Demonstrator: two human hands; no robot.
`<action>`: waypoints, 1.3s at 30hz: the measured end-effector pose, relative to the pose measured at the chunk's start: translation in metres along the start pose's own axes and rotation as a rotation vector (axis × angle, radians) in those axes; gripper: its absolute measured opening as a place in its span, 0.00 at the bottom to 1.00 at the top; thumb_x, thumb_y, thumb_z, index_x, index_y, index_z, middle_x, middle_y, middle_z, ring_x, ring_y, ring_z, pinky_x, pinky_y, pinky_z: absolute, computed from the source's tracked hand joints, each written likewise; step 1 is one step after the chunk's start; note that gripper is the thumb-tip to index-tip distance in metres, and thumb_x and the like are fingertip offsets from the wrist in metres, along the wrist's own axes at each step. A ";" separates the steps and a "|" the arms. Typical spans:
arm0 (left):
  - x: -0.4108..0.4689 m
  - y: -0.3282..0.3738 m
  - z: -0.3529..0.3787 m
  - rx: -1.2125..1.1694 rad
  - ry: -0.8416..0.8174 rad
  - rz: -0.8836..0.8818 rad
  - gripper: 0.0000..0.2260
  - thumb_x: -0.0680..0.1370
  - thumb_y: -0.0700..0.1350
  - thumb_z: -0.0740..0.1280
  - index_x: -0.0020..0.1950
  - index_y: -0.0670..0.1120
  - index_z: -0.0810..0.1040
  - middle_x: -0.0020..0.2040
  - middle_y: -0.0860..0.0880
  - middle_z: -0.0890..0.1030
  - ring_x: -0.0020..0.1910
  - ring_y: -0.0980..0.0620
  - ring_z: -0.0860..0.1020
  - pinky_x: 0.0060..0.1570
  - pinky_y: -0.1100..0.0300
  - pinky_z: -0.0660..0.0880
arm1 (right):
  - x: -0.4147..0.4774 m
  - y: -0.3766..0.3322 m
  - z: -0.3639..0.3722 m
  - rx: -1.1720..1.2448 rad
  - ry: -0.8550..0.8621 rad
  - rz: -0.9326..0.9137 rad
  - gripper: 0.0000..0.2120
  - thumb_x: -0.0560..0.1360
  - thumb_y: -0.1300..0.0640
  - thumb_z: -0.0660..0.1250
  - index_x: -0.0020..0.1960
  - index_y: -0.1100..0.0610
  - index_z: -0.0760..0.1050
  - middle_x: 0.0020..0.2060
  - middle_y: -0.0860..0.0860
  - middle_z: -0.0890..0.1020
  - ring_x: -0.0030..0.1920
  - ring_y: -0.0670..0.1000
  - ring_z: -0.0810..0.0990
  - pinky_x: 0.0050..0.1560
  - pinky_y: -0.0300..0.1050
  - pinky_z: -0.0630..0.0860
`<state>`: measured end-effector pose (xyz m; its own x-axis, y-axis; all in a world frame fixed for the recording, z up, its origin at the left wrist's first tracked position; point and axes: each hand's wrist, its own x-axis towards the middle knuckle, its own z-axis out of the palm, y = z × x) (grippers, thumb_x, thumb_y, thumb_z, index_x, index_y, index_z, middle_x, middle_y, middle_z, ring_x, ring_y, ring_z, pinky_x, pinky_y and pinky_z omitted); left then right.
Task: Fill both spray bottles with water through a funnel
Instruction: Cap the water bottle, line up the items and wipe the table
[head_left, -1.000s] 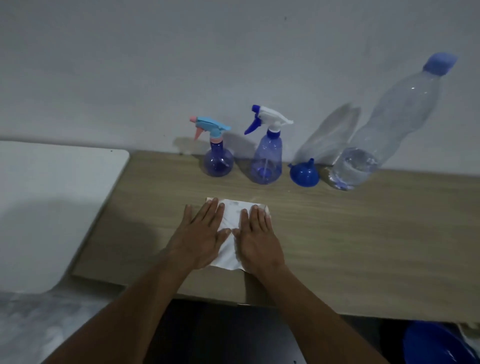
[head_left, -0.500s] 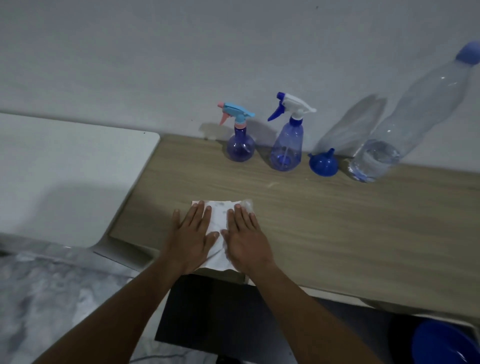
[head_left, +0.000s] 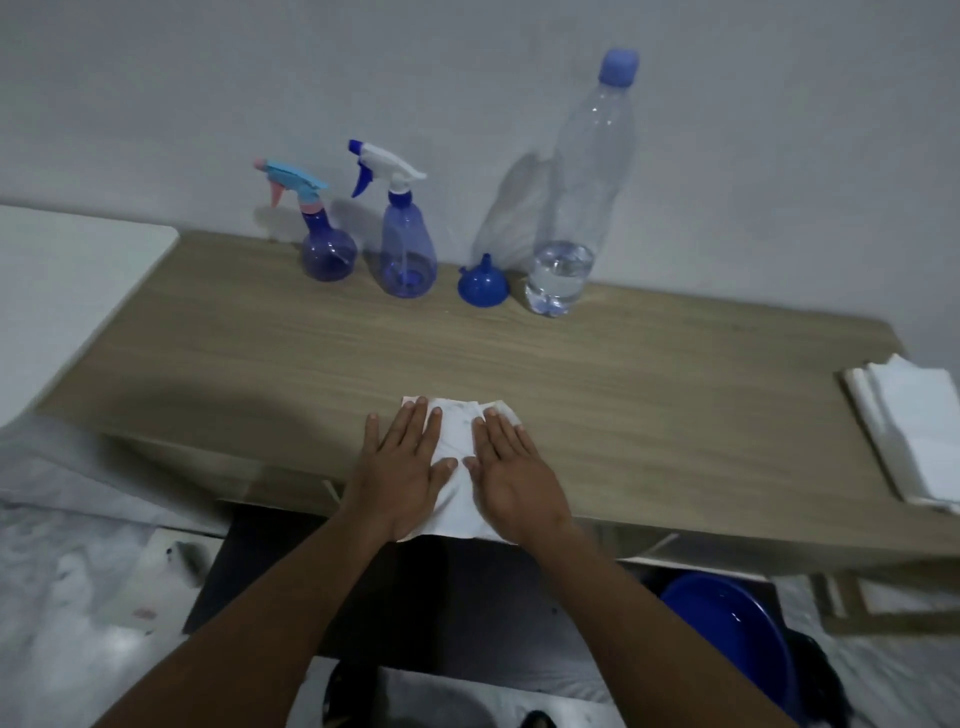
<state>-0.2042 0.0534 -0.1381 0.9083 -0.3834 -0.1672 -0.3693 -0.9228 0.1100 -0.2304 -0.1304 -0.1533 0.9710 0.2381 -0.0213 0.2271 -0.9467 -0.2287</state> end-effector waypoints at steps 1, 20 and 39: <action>0.004 0.019 0.000 -0.006 -0.001 0.007 0.39 0.73 0.67 0.24 0.79 0.47 0.37 0.82 0.47 0.41 0.81 0.49 0.41 0.77 0.42 0.41 | -0.009 0.019 -0.004 -0.002 0.015 -0.001 0.29 0.85 0.47 0.43 0.79 0.64 0.57 0.78 0.60 0.60 0.80 0.56 0.56 0.80 0.52 0.49; 0.041 0.186 -0.015 0.118 -0.194 0.247 0.42 0.76 0.72 0.43 0.82 0.47 0.43 0.82 0.47 0.42 0.81 0.49 0.42 0.78 0.41 0.41 | -0.113 0.172 -0.067 0.055 0.005 0.169 0.27 0.74 0.58 0.73 0.71 0.60 0.73 0.71 0.57 0.74 0.71 0.56 0.73 0.71 0.47 0.71; 0.038 0.236 -0.142 -0.747 -0.288 0.425 0.09 0.73 0.40 0.74 0.48 0.54 0.83 0.39 0.50 0.86 0.38 0.58 0.82 0.40 0.64 0.75 | -0.208 0.128 -0.198 0.602 0.317 0.779 0.03 0.75 0.56 0.72 0.47 0.49 0.82 0.43 0.47 0.86 0.44 0.46 0.83 0.47 0.46 0.81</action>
<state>-0.2289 -0.1732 0.0207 0.6031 -0.7734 -0.1950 -0.3471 -0.4746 0.8089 -0.3891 -0.3438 0.0142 0.8275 -0.5451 -0.1344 -0.4632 -0.5277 -0.7120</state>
